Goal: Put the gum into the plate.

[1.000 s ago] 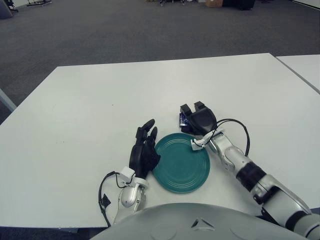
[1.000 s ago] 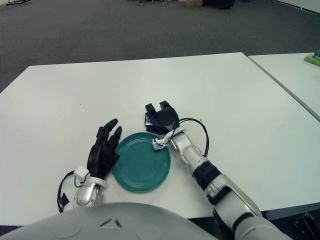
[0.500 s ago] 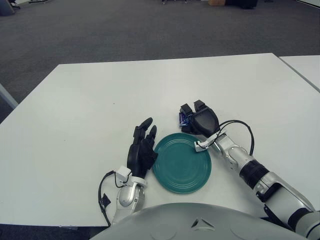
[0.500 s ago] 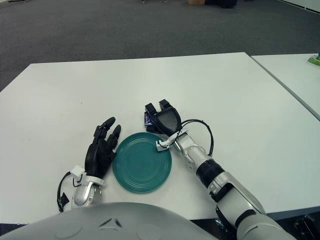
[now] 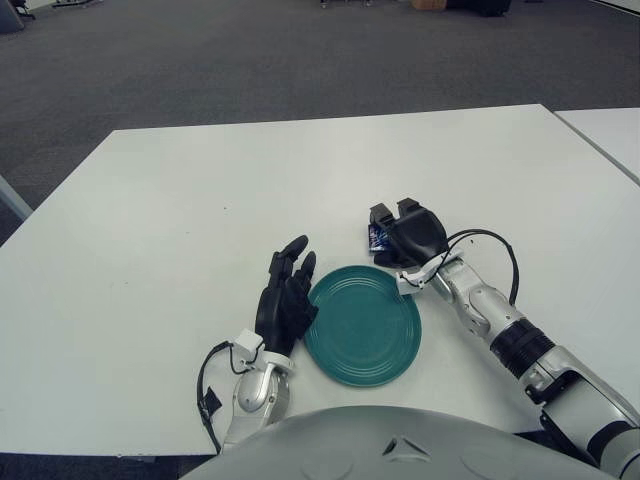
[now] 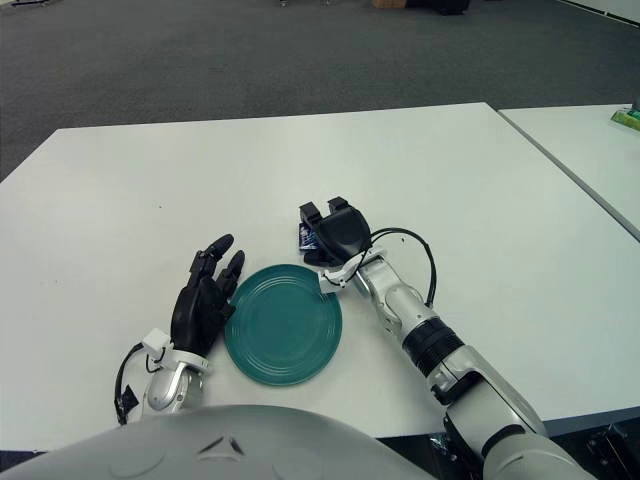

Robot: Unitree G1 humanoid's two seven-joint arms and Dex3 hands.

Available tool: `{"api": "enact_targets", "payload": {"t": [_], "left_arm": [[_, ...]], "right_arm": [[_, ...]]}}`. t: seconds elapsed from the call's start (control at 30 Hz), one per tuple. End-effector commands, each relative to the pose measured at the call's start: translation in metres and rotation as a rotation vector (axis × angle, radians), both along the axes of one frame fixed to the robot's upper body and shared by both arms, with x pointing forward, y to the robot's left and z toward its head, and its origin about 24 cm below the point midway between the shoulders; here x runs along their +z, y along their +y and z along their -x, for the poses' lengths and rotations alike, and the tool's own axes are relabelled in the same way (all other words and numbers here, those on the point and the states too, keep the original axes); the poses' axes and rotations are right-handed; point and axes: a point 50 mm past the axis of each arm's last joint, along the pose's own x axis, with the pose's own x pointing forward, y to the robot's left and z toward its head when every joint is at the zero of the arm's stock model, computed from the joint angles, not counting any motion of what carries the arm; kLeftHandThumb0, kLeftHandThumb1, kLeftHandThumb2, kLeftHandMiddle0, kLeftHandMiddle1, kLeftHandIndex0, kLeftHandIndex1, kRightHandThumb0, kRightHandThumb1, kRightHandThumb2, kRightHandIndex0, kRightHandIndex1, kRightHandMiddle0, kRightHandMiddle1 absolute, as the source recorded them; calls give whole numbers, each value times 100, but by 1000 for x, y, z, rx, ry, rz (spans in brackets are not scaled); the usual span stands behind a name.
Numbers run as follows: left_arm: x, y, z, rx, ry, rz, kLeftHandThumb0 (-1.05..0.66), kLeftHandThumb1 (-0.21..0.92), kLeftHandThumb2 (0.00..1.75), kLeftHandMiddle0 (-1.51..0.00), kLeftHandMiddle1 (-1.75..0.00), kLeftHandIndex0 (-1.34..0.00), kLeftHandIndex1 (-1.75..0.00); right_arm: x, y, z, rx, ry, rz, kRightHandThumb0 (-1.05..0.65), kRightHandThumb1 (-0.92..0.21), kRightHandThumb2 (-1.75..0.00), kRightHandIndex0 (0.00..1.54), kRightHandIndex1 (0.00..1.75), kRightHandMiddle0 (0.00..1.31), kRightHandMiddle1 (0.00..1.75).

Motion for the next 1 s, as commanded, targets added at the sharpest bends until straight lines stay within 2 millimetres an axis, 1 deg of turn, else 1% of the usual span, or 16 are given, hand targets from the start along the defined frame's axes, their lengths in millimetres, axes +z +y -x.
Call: {"api": "enact_targets", "payload": {"t": [0.0, 0.1, 0.2, 0.27, 0.37, 0.5, 0.63, 0.77, 0.83, 0.97], "left_arm": [[2, 0, -1, 14, -12, -4, -105, 92, 105, -42, -1, 0, -80], [2, 0, -1, 13, -14, -16, -105, 92, 104, -41, -1, 0, -80], [2, 0, -1, 10, -19, -17, -105, 92, 103, -41, -1, 0, -79], [2, -1, -1, 10, -22, -9, -105, 92, 103, -41, -1, 0, -78], [2, 0, -1, 13, -24, 7, -105, 92, 103, -41, -1, 0, -78], [0, 0, 0, 13, -21, 10, -105, 92, 103, -41, -1, 0, -81], [0, 0, 1, 13, -17, -1, -105, 92, 103, -41, 0, -1, -84], [-1, -1, 1, 21, -9, -10, -105, 92, 103, -42, -1, -2, -86], [-1, -2, 1, 23, -7, -12, -105, 92, 102, -43, -1, -3, -87], [-1, -2, 1, 29, -1, -15, -105, 92, 103, -43, -1, -4, -88]], "right_arm": [[32, 2, -17, -11, -66, -91, -47, -80, -69, 122, 175, 97, 175], [47, 3, -18, 4, -98, -138, -46, -79, -70, 121, 175, 96, 175], [75, 6, -11, 37, -137, -197, -45, -78, -70, 120, 175, 96, 175], [87, 9, -8, 49, -146, -221, -45, -78, -71, 120, 175, 96, 175], [100, 16, -6, 60, -149, -243, -46, -77, -71, 120, 175, 97, 175], [115, 17, -3, 80, -124, -246, -46, -76, -72, 121, 175, 99, 175], [123, 16, 1, 89, -98, -241, -46, -75, -72, 121, 175, 101, 175], [133, 17, 11, 121, -37, -230, -45, -73, -75, 122, 175, 101, 175], [134, 18, 15, 130, -15, -225, -44, -72, -76, 122, 175, 100, 175], [136, 22, 29, 167, 30, -213, -42, -71, -77, 123, 175, 100, 175]]}}
